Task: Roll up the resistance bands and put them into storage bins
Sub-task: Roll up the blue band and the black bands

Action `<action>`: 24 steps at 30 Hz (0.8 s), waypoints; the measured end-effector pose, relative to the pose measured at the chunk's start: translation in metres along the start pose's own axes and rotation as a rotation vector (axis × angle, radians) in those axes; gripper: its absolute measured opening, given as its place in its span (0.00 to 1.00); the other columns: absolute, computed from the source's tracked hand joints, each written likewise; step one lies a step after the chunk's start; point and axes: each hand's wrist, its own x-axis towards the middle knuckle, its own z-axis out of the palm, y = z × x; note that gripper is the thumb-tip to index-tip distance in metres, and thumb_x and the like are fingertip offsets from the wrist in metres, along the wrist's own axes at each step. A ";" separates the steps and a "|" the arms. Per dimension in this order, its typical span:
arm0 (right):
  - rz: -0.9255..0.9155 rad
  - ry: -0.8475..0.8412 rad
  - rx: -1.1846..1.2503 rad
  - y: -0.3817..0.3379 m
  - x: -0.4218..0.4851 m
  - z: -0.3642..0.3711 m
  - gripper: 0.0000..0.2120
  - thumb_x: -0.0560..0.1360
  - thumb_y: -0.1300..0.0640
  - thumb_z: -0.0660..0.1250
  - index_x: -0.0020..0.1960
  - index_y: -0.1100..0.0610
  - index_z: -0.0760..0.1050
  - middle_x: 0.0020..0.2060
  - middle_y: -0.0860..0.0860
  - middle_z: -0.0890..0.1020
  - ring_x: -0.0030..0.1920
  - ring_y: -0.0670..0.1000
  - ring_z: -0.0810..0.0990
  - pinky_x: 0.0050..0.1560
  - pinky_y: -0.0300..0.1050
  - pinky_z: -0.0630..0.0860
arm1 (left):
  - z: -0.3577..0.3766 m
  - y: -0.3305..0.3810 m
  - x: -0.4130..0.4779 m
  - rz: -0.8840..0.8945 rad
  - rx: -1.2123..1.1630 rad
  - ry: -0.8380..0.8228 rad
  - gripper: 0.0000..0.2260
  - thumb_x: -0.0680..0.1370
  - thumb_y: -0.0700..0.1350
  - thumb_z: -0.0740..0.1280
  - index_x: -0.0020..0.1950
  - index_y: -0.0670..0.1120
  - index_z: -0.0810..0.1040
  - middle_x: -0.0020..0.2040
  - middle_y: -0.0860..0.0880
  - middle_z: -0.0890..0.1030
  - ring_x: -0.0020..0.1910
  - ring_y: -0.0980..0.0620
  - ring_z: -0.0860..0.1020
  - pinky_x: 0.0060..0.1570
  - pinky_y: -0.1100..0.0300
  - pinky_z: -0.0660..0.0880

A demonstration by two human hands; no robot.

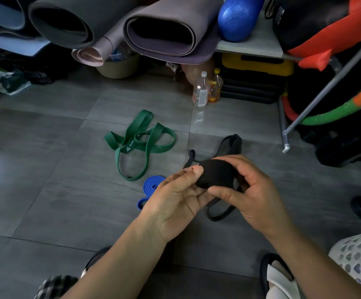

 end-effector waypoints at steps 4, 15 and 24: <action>0.025 -0.025 -0.244 -0.001 0.001 -0.006 0.20 0.64 0.45 0.71 0.54 0.52 0.76 0.48 0.43 0.78 0.50 0.42 0.77 0.51 0.34 0.72 | -0.005 -0.002 0.004 0.014 0.204 0.077 0.08 0.74 0.36 0.63 0.52 0.40 0.73 0.44 0.42 0.80 0.38 0.49 0.81 0.40 0.59 0.80; 0.229 -0.150 -0.331 -0.008 0.004 -0.023 0.21 0.59 0.46 0.75 0.51 0.41 0.75 0.45 0.40 0.80 0.49 0.41 0.77 0.50 0.36 0.73 | -0.006 0.006 0.004 0.253 1.127 -0.004 0.18 0.65 0.31 0.74 0.47 0.49 0.76 0.38 0.56 0.78 0.39 0.62 0.77 0.40 0.72 0.73; 0.158 -0.021 0.163 -0.001 0.000 -0.017 0.25 0.57 0.38 0.74 0.53 0.40 0.76 0.51 0.45 0.79 0.55 0.46 0.78 0.56 0.41 0.75 | 0.001 0.001 0.002 0.367 0.667 -0.070 0.16 0.67 0.28 0.67 0.48 0.45 0.75 0.40 0.53 0.82 0.41 0.55 0.81 0.37 0.66 0.77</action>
